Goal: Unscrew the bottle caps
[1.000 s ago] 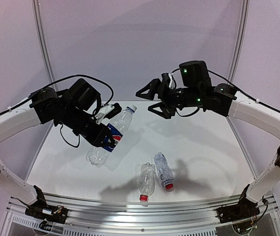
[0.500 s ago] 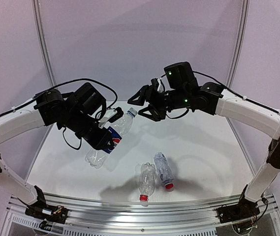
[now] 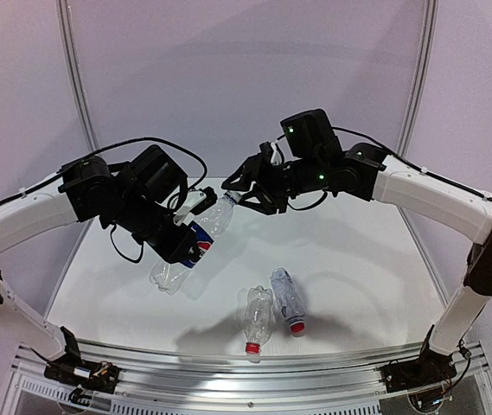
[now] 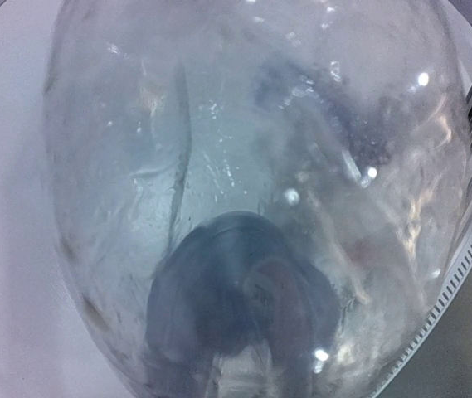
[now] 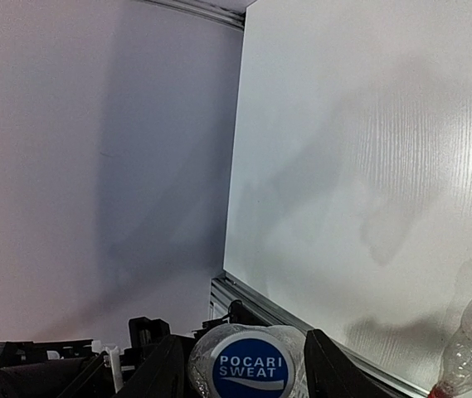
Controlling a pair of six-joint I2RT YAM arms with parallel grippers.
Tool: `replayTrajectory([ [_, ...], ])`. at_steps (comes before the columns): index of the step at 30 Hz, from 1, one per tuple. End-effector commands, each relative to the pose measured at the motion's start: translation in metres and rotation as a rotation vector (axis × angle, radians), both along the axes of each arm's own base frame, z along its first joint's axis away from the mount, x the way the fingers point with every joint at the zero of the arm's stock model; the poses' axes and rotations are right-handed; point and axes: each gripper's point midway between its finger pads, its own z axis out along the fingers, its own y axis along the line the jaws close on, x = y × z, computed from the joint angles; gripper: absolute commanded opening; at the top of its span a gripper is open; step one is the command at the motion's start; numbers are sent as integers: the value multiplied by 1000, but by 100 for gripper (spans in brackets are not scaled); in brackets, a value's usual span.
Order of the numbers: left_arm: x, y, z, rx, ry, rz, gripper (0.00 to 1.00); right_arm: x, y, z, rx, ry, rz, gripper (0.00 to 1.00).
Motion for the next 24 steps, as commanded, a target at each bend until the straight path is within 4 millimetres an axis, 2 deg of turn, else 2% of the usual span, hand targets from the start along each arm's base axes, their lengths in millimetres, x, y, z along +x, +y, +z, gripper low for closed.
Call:
replayTrajectory([
  [1, -1, -1, 8, -2, -20, -5, 0, -6, 8, -8, -16, 25, 27, 49],
  [8, -3, 0, 7, 2, -22, -8, 0, -7, 10, -11, -15, 27, 33, 40],
  [11, -3, 0, 7, 4, -23, -9, 0, -6, 10, -11, -15, 27, 34, 28],
  [15, -4, 1, 9, 7, -23, -16, 0, -9, 9, -12, -17, 25, 38, 8],
  [19, -9, 4, 15, 20, -5, -34, 0, -13, 4, -8, -3, -2, 55, 0],
  [22, -27, -6, 23, -85, 90, -113, 0, -20, 1, 5, 41, -83, 99, 0],
  [24, -55, -21, 38, -242, 226, -239, 0, -25, -2, 17, 71, -166, 132, 0],
])
